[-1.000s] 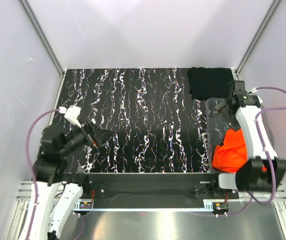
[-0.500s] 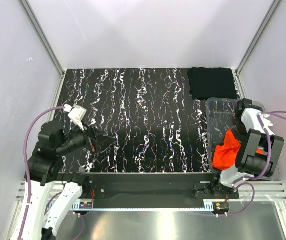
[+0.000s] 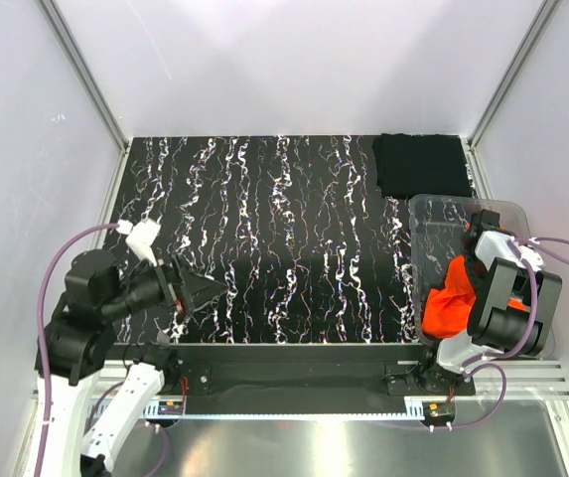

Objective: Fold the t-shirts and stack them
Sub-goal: Grab the tshirt from the pile

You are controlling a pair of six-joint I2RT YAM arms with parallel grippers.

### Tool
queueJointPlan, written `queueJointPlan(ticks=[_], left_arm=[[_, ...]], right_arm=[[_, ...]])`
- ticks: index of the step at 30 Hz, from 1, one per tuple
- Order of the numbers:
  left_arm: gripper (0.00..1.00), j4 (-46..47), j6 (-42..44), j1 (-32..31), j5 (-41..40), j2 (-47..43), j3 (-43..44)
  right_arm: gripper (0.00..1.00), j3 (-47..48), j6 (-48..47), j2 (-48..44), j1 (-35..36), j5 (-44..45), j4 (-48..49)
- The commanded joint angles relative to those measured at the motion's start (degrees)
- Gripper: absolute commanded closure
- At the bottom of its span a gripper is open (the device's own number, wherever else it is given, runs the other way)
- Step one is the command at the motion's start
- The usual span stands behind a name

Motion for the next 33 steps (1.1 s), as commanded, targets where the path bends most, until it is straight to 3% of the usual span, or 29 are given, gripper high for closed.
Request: queueJointPlan(ticks=[1, 9, 12, 15, 16, 18, 24, 29, 33], left_arm=[[0.01, -0.5, -5.8, -0.3, 1.3, -2.2, 2.2], [0.01, -1.3, -11.6, -0.3, 1.6, -4.8, 3.1], [0.01, -1.4, -11.9, -0.2, 2.0, -4.4, 3.5], [0.01, -1.3, -11.9, -0.3, 2.0, -3.9, 3.1], [0.01, -1.3, -11.9, -0.3, 2.0, -3.5, 2.6], [0.01, -1.4, -12.2, -0.3, 2.1, -3.0, 2.2], [0.01, -0.9, -12.1, -0.3, 2.8, -0.4, 1.0], [0.01, 1.5, -14.0, -0.3, 0.1, 1.3, 1.4], [0.03, 5.5, -15.9, -0.3, 0.1, 2.1, -1.1]], right_arm=[[0.32, -0.6, -2.6, -1.3, -1.1, 2.3, 6.7], [0.38, -5.2, -3.6, 0.1, -2.6, 1.4, 12.7], [0.54, -5.3, -4.1, -0.5, -2.7, 0.9, 13.3], [0.77, -5.1, -5.9, -2.2, -2.7, -0.4, 14.4], [0.89, -4.7, -7.5, -3.6, -2.7, -0.9, 14.5], [1.0, -3.9, -10.5, -6.7, -2.7, -3.3, 14.8], [1.0, 0.7, -9.8, -19.4, -2.6, -13.5, 11.5], [1.0, 16.7, -9.5, -20.2, -1.1, -23.8, 3.6], [1.0, 26.9, -4.6, -21.4, 6.5, -32.1, 4.0]])
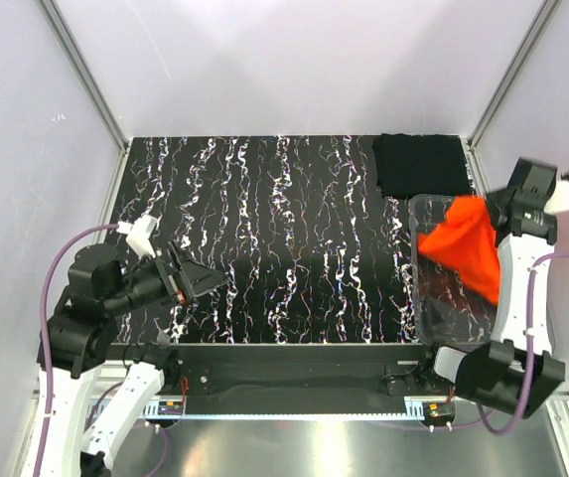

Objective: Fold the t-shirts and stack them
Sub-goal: Grab the tshirt from the pile, then move the tshirt to the center of the board

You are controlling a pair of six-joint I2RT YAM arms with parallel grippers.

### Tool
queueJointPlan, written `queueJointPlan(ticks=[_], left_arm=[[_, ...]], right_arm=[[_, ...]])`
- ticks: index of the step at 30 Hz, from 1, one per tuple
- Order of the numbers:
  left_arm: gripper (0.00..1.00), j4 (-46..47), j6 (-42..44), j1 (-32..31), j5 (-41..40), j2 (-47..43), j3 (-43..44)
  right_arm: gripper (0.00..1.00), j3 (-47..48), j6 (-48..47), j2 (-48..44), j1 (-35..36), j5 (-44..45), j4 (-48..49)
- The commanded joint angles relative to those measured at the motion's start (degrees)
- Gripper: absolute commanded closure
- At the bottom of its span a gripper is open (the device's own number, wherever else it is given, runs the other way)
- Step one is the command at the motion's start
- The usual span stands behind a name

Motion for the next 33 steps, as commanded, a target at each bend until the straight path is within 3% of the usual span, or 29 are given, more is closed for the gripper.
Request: queueJointPlan(ticks=[1, 3, 4, 7, 9, 10, 12, 13, 17, 18, 21, 26, 29, 33], left_arm=[[0.05, 6.1, -2.7, -0.2, 0.5, 1.3, -2.4], [0.07, 6.9, -3.2, -0.1, 1.1, 2.4, -3.5], [0.09, 7.5, -3.7, -0.1, 1.5, 2.9, -4.7], [0.12, 8.5, -4.3, -0.1, 3.2, 4.5, -6.0], [0.13, 8.9, -4.4, -0.1, 3.0, 4.9, -6.3], [0.13, 8.9, -4.4, -0.1, 2.6, 4.9, -6.3], [0.13, 8.9, -4.6, -0.1, 1.5, 4.8, -6.3], [0.13, 9.1, -4.9, -0.1, 1.0, 4.8, -6.5], [0.11, 9.2, -6.3, -0.1, -1.0, 4.3, -8.6], [0.1, 9.3, -6.4, -0.1, -1.2, 4.3, -9.9], [0.09, 9.5, -7.4, -0.1, -2.7, 4.4, -12.8], [0.12, 12.4, -8.6, -0.2, -4.1, 6.3, -17.7], [0.13, 13.8, -6.4, -0.5, -4.9, 10.1, -19.2], [0.11, 13.7, -2.2, -3.7, -7.0, 18.8, -17.6]], right_arm=[[1.0, 8.9, 5.0, -1.9, 8.0, -10.4, -0.9], [1.0, 16.2, 5.0, 0.3, 13.8, -12.2, -0.9], [1.0, 18.6, 4.5, 1.0, 20.9, -10.4, -1.6], [1.0, 24.1, 3.1, 1.8, 33.0, -8.8, -3.8], [1.0, 23.9, 2.3, 1.3, 40.4, -9.9, -4.8], [1.0, 23.0, 1.9, 0.8, 40.5, -10.1, -5.1], [1.0, 16.7, 1.5, -1.3, 46.2, -11.8, -5.1], [1.0, 13.8, 1.5, -2.1, 47.0, -15.1, -5.0], [0.75, -3.0, 1.9, -4.9, 49.8, -28.0, -0.7], [0.61, -8.8, 1.6, -5.2, 49.8, -31.0, -0.1], [0.47, -16.9, 0.1, -5.8, 49.8, -38.9, 1.8], [0.38, -21.3, -3.7, -6.0, 49.8, -43.3, 2.1], [0.32, -22.0, -5.7, -4.6, 49.8, -44.6, 2.4], [0.32, -22.4, -8.5, 2.0, 49.8, -47.2, 2.9]])
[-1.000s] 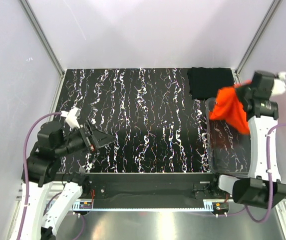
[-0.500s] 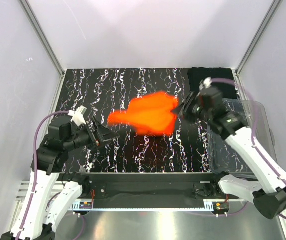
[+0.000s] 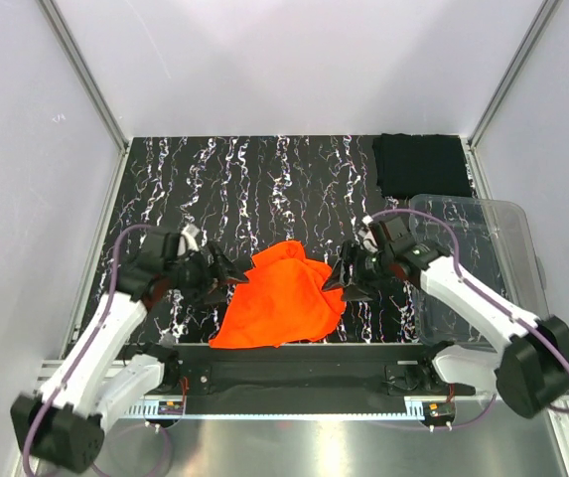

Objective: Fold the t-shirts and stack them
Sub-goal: Move the tshirt to the center of the board, then flatten the tshirt out

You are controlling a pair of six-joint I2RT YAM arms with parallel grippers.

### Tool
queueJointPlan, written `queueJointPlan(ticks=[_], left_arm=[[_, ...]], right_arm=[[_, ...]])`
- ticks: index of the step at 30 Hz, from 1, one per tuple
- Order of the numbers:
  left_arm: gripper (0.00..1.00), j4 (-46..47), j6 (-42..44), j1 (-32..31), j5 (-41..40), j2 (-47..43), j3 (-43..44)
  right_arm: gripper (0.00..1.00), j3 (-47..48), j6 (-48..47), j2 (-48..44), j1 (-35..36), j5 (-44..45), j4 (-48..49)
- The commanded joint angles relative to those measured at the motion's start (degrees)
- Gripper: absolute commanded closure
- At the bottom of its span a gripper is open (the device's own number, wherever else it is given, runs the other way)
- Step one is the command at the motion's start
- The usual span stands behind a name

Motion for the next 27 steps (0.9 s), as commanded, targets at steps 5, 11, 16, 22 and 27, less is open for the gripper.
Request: queueJointPlan(ticks=[5, 11, 16, 22, 27], left_arm=[[0.1, 3.3, 8.4, -11.8, -11.7, 18.2, 6.0], [0.27, 3.0, 16.3, -13.0, -19.8, 29.0, 7.9], [0.19, 2.7, 19.2, -13.0, -24.1, 29.9, 5.4], [0.18, 6.0, 20.6, -11.5, -20.5, 40.0, 5.2], [0.26, 9.9, 21.8, -8.9, -16.7, 43.9, 5.7]], right_arm=[[0.35, 2.0, -7.0, 10.0, 0.2, -4.1, 2.9], [0.51, 5.1, -7.5, 16.9, 0.3, -6.3, 4.3], [0.6, 5.8, -6.0, 20.9, 0.2, -8.7, 6.9], [0.75, 7.3, -6.0, 26.0, 0.3, -10.2, 8.1], [0.96, 11.5, -6.0, 30.3, 0.2, -12.1, 7.8]])
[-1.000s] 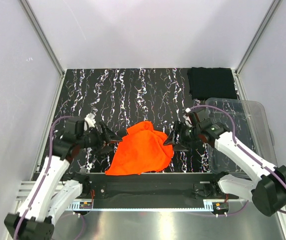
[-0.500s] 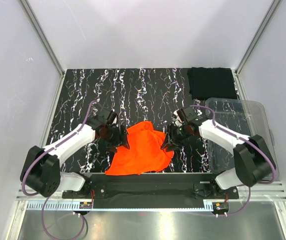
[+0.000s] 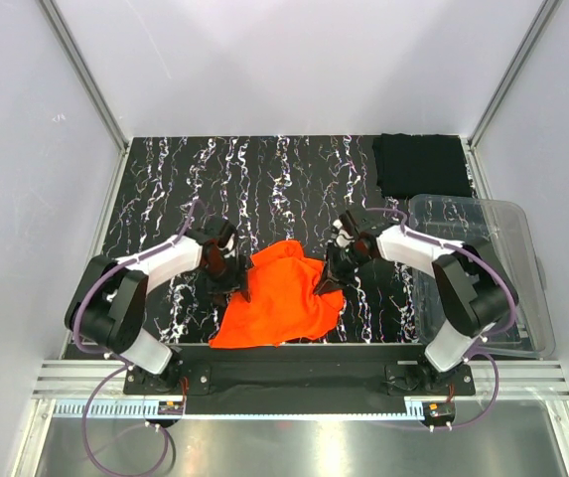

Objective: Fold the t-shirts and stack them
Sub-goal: Flatten the tshirt out

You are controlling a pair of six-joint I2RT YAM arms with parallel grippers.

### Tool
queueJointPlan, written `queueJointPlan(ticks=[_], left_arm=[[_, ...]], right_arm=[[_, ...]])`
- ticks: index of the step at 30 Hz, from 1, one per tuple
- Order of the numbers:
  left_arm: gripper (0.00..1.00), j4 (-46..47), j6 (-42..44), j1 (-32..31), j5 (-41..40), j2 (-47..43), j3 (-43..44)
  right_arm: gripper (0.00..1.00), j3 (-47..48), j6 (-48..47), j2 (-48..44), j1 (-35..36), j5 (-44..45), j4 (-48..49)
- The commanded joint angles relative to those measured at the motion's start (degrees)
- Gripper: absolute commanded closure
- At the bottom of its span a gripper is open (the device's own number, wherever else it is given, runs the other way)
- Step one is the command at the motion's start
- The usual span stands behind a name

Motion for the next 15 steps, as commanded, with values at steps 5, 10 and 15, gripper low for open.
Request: queueJointPlan(ticks=[5, 10, 15], left_arm=[[0.71, 6.2, 3.7, 3.4, 3.9, 1.2, 4.1], [1.0, 0.8, 4.9, 6.5, 2.6, -2.9, 12.3], [1.0, -10.5, 7.5, 10.7, -6.5, -13.1, 28.5]], right_arm=[[1.0, 9.7, -0.5, 2.9, 0.3, -2.7, 0.1], [1.0, 24.9, -2.2, 9.1, 0.2, -1.7, -6.7], [1.0, 55.5, -3.3, 20.2, 0.2, -1.1, -16.1]])
